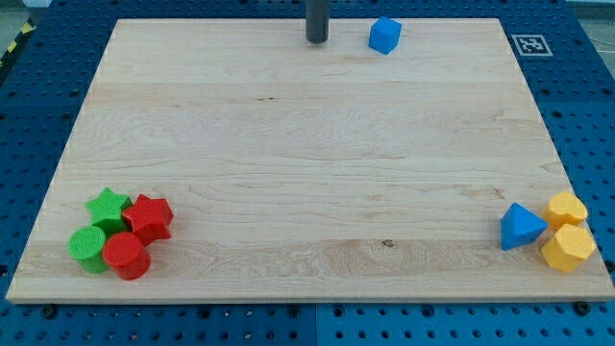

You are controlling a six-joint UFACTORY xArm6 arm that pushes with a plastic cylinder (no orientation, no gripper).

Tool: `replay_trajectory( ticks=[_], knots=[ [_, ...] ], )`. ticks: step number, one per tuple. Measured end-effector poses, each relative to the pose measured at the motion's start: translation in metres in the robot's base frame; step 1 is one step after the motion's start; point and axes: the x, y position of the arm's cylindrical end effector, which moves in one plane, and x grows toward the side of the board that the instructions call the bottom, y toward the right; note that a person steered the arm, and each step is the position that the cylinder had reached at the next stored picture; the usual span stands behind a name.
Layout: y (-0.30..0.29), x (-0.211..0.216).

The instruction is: Slide the blue cube right and bottom

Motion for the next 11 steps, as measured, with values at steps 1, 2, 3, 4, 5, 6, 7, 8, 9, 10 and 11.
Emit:
replay_trajectory(
  ticks=[1,2,3,4,5,6,7,8,9,10,11],
  knots=[
    [0.021,-0.012],
    [0.048,-0.013],
    [0.060,-0.013],
    [0.083,-0.012],
    [0.095,0.007],
    [0.095,0.026],
    [0.101,0.034],
    [0.121,0.030],
    [0.135,0.035],
    [0.145,0.036],
    [0.157,0.039]
  ],
)
